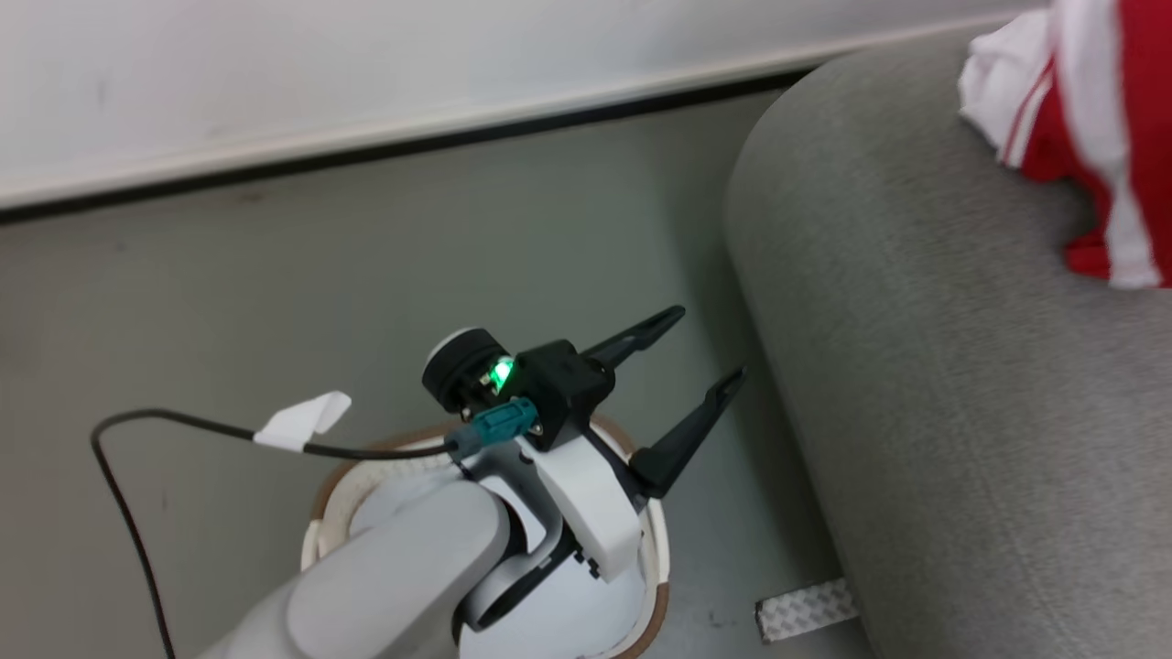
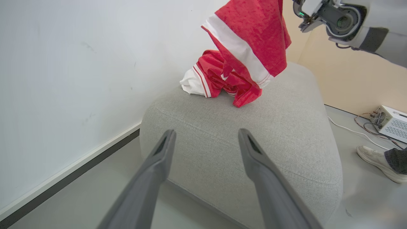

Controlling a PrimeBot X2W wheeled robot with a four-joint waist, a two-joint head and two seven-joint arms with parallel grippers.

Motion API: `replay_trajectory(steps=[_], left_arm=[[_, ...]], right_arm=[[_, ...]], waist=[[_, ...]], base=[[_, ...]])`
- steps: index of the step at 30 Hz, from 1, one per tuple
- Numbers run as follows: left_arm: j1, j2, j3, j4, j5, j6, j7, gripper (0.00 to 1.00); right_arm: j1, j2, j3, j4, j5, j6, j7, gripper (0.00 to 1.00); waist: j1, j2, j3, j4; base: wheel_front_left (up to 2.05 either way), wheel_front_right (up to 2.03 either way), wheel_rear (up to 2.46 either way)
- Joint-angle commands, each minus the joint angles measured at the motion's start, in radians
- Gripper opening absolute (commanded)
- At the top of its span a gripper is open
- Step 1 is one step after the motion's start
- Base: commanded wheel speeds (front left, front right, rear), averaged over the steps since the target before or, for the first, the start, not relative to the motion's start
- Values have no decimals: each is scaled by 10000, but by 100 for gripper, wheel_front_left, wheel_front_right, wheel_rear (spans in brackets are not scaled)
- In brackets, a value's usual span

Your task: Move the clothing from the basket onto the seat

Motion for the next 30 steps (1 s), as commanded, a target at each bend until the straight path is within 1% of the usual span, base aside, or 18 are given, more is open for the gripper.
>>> replay_trajectory(steps=[1,5,8,10,12,15,19,20,21,22,23,25,27,30], left_arm=[[-224,57,33,-4,149,-45,-70,100],[-510,76,119,-73,251,-74,-214,100],[-573,128,127,-90,319,-86,-310,100],[-651,168,141,-97,332,-81,-353,100],[-641,213,186,-66,335,-55,-424,100],[-528,216,240,48,250,-5,-593,100],[-419,127,224,169,127,14,-689,100],[-403,137,227,188,119,20,-710,100],[-403,137,227,188,119,20,-710,100],[-364,145,238,202,99,39,-744,100],[-320,164,245,222,100,54,-777,100],[-166,171,270,281,-11,76,-882,100],[-6,182,308,343,-125,141,-949,100],[322,236,276,487,-274,169,-1037,100]], right_arm=[[-674,-255,-658,293,-521,-25,62,0],[-1835,-488,-2646,641,-1788,-25,72,0],[-2164,-521,-4019,829,-2865,-25,219,0],[-2112,-503,-4853,911,-3541,-26,296,0],[-1685,-239,-5584,1143,-4295,-25,388,0],[-1025,327,-6697,1466,-5259,-26,339,0],[-288,1163,-7900,1809,-5961,-26,63,0],[-191,1384,-8028,1848,-6080,-25,-36,16],[-191,1384,-8028,1848,-6080,-25,-36,16],[-124,1583,-8194,1809,-6079,-25,-138,39],[-3,1766,-8349,1671,-6124,-25,-207,100],[232,2093,-8331,1540,-6190,-26,-270,100],[471,2355,-8141,1059,-6068,-26,-290,100],[1286,2766,-7638,180,-5811,-26,-271,100]], waist=[[-2,0,1190,738],[-2,0,1844,1037],[-2,0,2181,1204],[-2,0,2389,1285],[-2,0,2500,1309],[-2,0,2500,1307],[-2,0,2279,1239],[-2,0,2210,1203],[-2,0,2210,1203],[-2,0,2127,1156],[-2,0,2029,1100],[-2,0,1777,979],[-2,0,1492,866],[-2,0,959,767]], base=[[0,0,0],[0,0,0],[0,0,0],[0,0,0],[0,0,0],[0,0,0],[0,0,0],[0,0,0],[0,0,0],[0,0,0],[0,0,0],[0,0,0],[0,0,0],[0,0,0]])
